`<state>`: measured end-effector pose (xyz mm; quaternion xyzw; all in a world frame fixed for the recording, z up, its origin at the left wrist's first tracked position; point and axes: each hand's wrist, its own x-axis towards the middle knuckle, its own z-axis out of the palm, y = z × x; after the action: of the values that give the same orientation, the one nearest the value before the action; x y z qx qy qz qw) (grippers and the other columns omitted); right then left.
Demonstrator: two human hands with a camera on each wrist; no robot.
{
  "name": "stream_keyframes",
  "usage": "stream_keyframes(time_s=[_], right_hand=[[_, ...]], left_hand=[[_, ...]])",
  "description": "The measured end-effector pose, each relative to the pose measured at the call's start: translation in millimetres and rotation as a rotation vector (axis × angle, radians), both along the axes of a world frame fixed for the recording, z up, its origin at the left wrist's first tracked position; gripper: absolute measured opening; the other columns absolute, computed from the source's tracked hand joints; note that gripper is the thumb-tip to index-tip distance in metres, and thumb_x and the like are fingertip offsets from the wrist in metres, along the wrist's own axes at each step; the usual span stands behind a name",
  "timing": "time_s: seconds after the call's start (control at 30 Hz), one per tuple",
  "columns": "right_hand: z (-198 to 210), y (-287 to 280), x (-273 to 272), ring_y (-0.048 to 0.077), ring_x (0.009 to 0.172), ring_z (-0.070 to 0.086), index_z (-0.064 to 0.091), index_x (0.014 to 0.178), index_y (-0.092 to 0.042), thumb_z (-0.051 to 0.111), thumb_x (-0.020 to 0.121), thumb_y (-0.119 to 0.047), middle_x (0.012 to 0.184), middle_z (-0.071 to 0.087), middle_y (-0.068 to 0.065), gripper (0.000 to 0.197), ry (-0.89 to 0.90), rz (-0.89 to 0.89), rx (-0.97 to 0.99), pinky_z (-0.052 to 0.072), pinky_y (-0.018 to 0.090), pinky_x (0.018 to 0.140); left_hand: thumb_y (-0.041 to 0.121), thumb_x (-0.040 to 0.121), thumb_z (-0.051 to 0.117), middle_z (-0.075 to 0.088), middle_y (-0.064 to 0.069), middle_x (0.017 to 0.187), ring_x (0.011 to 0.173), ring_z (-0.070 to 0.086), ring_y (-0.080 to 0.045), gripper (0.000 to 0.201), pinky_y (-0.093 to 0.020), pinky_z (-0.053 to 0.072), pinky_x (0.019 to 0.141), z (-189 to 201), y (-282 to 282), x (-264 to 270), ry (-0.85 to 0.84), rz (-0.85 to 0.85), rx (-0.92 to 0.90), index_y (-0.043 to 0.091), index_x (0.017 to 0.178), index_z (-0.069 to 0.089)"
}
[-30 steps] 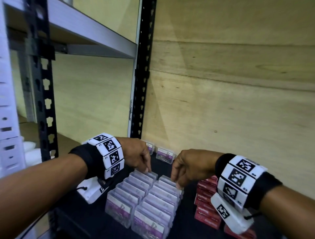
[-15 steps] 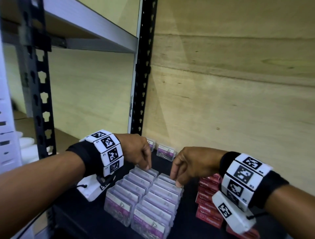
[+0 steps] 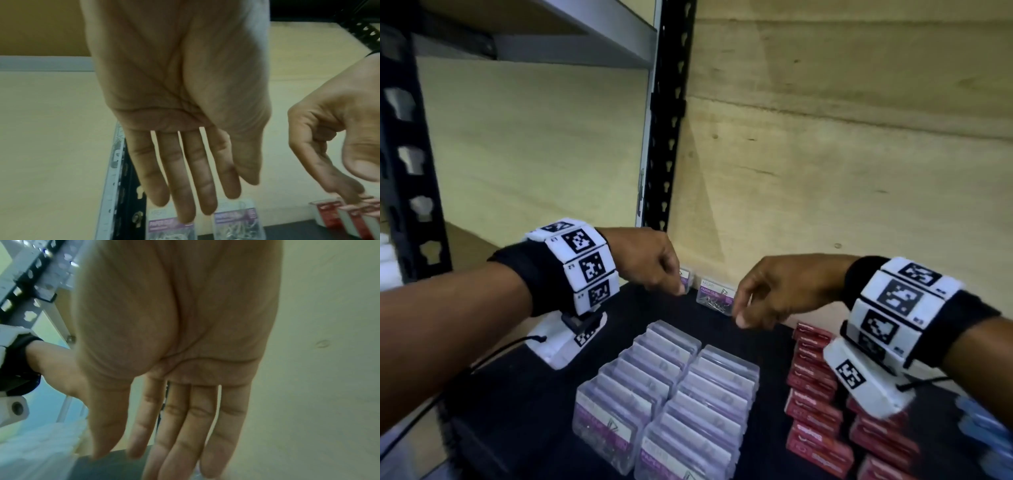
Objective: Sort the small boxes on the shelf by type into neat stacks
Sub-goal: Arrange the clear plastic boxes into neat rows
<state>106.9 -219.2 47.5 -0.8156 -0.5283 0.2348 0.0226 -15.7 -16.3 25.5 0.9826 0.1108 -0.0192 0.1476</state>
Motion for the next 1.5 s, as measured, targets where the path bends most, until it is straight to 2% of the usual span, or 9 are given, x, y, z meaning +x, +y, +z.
stream_keyframes(time_s=[0.17, 0.27, 0.43, 0.53, 0.77, 0.93, 1.07, 1.17, 1.5], right_hand=[[2, 18, 36, 0.004, 0.08, 0.066, 0.067, 0.106, -0.031, 0.07, 0.088, -0.041, 0.093, 0.073, -0.009, 0.021, -0.288, -0.065, 0.118, 0.049, 0.025, 0.079], [-4, 32, 43, 0.004, 0.087, 0.064, 0.062, 0.115, -0.032, 0.069, 0.089, -0.042, 0.102, 0.069, -0.014, 0.029, -0.306, -0.086, 0.102, 0.046, 0.025, 0.08], [-18, 52, 51, 0.013, 0.108, 0.058, 0.057, 0.128, -0.034, 0.065, 0.091, -0.044, 0.116, 0.067, -0.011, 0.039, -0.373, -0.052, 0.004, 0.045, 0.033, 0.098], [-22, 60, 51, 0.015, 0.109, 0.057, 0.058, 0.127, -0.033, 0.065, 0.092, -0.041, 0.118, 0.064, -0.009, 0.037, -0.381, -0.037, -0.013, 0.044, 0.031, 0.096], [-30, 67, 56, 0.015, 0.089, 0.07, 0.06, 0.111, -0.028, 0.068, 0.091, -0.029, 0.093, 0.076, -0.002, 0.022, -0.294, -0.058, -0.005, 0.05, 0.028, 0.083], [-26, 59, 49, 0.021, 0.091, 0.071, 0.062, 0.107, -0.027, 0.071, 0.09, -0.027, 0.092, 0.075, -0.002, 0.02, -0.232, -0.057, -0.018, 0.055, 0.034, 0.088], [-26, 48, 40, 0.014, 0.084, 0.07, 0.062, 0.106, -0.028, 0.072, 0.089, -0.028, 0.09, 0.076, -0.001, 0.02, -0.191, -0.051, -0.03, 0.055, 0.03, 0.086], [-25, 39, 32, 0.009, 0.075, 0.068, 0.062, 0.106, -0.028, 0.072, 0.089, -0.026, 0.088, 0.076, 0.0, 0.02, -0.151, -0.05, -0.045, 0.052, 0.025, 0.079], [-22, 4, 0, 0.009, 0.09, 0.07, 0.06, 0.114, -0.031, 0.069, 0.091, -0.033, 0.094, 0.077, -0.003, 0.025, -0.139, -0.027, -0.07, 0.051, 0.032, 0.094]], left_hand=[[0.041, 0.09, 0.066, 0.072, 0.014, 0.102, 0.092, 0.063, -0.005, 0.021, -0.026, 0.051, 0.084, -6, 34, 24, -0.088, 0.058, 0.154, 0.031, 0.106, 0.074], [0.04, 0.092, 0.062, 0.07, 0.009, 0.112, 0.099, 0.063, -0.01, 0.027, -0.029, 0.05, 0.091, -14, 49, 36, -0.084, 0.055, 0.246, 0.03, 0.116, 0.07], [0.045, 0.092, 0.06, 0.064, 0.004, 0.125, 0.11, 0.059, -0.013, 0.038, -0.028, 0.044, 0.097, -28, 61, 54, -0.057, 0.042, 0.244, 0.036, 0.129, 0.061], [0.045, 0.092, 0.06, 0.062, 0.003, 0.126, 0.111, 0.057, -0.013, 0.042, -0.025, 0.041, 0.095, -36, 61, 63, -0.036, 0.048, 0.231, 0.037, 0.133, 0.057], [0.044, 0.093, 0.058, 0.066, 0.008, 0.122, 0.109, 0.059, -0.011, 0.033, -0.027, 0.044, 0.097, -37, 61, 69, -0.036, 0.034, 0.241, 0.037, 0.125, 0.063], [0.046, 0.092, 0.061, 0.067, 0.015, 0.114, 0.107, 0.059, -0.008, 0.029, -0.029, 0.045, 0.099, -28, 51, 64, 0.019, 0.022, 0.181, 0.041, 0.12, 0.066], [0.044, 0.091, 0.062, 0.065, 0.024, 0.099, 0.1, 0.057, -0.001, 0.025, -0.019, 0.039, 0.09, -21, 38, 57, 0.056, 0.009, 0.138, 0.043, 0.116, 0.069], [0.045, 0.091, 0.063, 0.067, 0.024, 0.101, 0.1, 0.058, 0.0, 0.025, -0.019, 0.04, 0.092, -16, 27, 51, 0.091, -0.004, 0.131, 0.042, 0.114, 0.07], [0.049, 0.09, 0.062, 0.069, 0.025, 0.108, 0.105, 0.059, 0.002, 0.024, -0.029, 0.042, 0.106, -9, -9, 25, 0.172, -0.036, 0.091, 0.043, 0.111, 0.072]])
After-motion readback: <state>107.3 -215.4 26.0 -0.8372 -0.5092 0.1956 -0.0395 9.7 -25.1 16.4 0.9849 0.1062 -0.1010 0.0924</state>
